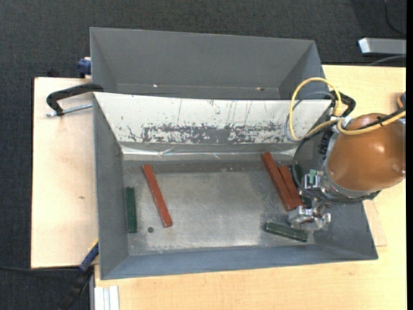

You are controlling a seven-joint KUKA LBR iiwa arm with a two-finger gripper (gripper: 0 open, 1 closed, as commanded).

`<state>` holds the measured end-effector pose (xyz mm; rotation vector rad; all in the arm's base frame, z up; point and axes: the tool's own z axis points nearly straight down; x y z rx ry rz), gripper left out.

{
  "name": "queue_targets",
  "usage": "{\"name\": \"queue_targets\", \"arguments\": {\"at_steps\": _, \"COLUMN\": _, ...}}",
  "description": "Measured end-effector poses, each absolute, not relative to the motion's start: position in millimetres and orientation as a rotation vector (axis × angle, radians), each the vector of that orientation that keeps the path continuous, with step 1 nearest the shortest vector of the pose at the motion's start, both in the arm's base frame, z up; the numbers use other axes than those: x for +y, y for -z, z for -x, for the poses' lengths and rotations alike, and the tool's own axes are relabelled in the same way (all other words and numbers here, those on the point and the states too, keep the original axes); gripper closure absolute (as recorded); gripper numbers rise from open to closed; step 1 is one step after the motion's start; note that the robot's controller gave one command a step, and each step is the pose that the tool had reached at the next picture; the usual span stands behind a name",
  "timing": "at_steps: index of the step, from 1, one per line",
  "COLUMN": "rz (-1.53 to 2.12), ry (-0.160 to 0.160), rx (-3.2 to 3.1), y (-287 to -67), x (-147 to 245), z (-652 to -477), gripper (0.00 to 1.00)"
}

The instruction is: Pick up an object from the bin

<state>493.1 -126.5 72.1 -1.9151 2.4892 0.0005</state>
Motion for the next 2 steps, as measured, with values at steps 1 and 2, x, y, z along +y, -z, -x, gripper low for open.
{"name": "queue_targets", "arguments": {"at_steps": 1, "rz": 1.914, "ry": -0.005, "rx": 2.484, "y": -72.0, "x": -123.4, "z": -493.7, "gripper": 0.00}}
{"name": "queue_targets", "arguments": {"at_steps": 2, "rz": 1.916, "ry": -0.003, "rx": 2.488, "y": -71.6, "x": -125.7, "z": -492.7, "gripper": 1.00}}
